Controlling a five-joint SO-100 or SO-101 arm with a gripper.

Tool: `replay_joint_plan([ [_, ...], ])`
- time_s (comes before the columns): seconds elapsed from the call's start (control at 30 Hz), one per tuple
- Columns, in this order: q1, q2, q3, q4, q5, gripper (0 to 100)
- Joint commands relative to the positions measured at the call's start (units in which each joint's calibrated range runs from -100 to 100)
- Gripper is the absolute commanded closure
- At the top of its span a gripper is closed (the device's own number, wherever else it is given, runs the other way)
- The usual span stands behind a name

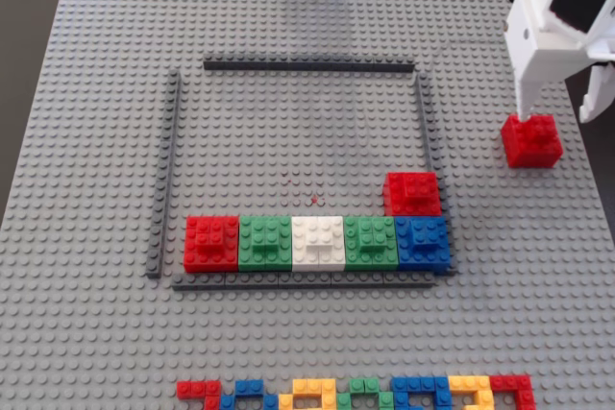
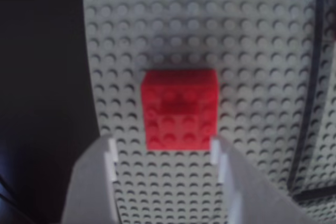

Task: Grab the cube and place it into the grid

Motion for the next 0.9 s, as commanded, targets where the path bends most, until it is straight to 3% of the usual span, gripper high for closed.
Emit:
replay_joint_plan([
  [0.0,0.5,-2.4,-2.8,-0.5,0.1,78],
  [0.87,0.1,0.3,-1.4,-1.9,-0.4,79],
])
